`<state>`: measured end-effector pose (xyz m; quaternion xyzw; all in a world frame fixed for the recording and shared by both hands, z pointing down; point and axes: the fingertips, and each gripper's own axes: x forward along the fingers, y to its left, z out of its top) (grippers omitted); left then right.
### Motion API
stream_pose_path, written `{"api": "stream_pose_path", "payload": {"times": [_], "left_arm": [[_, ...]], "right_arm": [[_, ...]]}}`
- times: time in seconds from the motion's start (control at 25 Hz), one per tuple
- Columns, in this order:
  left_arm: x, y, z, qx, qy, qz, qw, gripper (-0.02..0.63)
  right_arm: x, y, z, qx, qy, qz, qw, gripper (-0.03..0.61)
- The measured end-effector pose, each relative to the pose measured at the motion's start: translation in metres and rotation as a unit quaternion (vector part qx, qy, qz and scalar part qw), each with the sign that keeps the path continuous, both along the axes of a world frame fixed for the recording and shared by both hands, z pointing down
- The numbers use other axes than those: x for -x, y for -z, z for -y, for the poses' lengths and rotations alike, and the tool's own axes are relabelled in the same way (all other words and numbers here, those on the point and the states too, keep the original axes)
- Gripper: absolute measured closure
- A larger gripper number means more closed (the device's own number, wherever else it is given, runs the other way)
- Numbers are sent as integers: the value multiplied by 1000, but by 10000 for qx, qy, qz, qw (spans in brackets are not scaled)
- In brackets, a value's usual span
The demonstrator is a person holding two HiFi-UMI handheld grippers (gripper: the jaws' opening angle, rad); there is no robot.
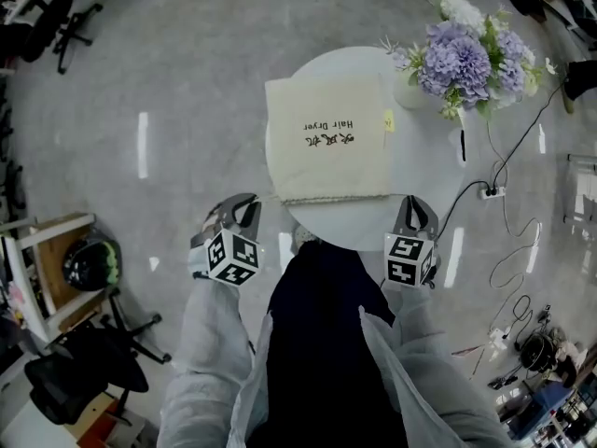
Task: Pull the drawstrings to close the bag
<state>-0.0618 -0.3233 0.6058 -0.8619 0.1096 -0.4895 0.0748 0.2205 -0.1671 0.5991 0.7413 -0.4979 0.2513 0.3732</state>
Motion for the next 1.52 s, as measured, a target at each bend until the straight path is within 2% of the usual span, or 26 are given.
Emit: {"api": "stream_pose_path", "payload": {"times": [0.4,0.6,0.92,1.2,1.4,1.52], "left_arm": [[-3,12,-8,604,496,-269,9966,581],[0,17,-2,1137,932,-651,9870,583],[8,21,0,1515,1268,-730,9776,583],[18,25,2,1541,1572,-642,9733,584],[30,25,4,1583,1808,-671,9684,584],[37,29,8,1440,1870,-609,9698,584]], "right_arm": [[-21,10,-15,496,596,-540,9955,561],[-27,17,-15,578,700,-685,9935,561],[-39,21,-19,719,675,-767,9922,563],[-49,27,-26,822,662,-814,9911,563],[-55,29,-34,820,515,-668,9931,563],[-59,34,-36,841,565,-747,9920,563]]}}
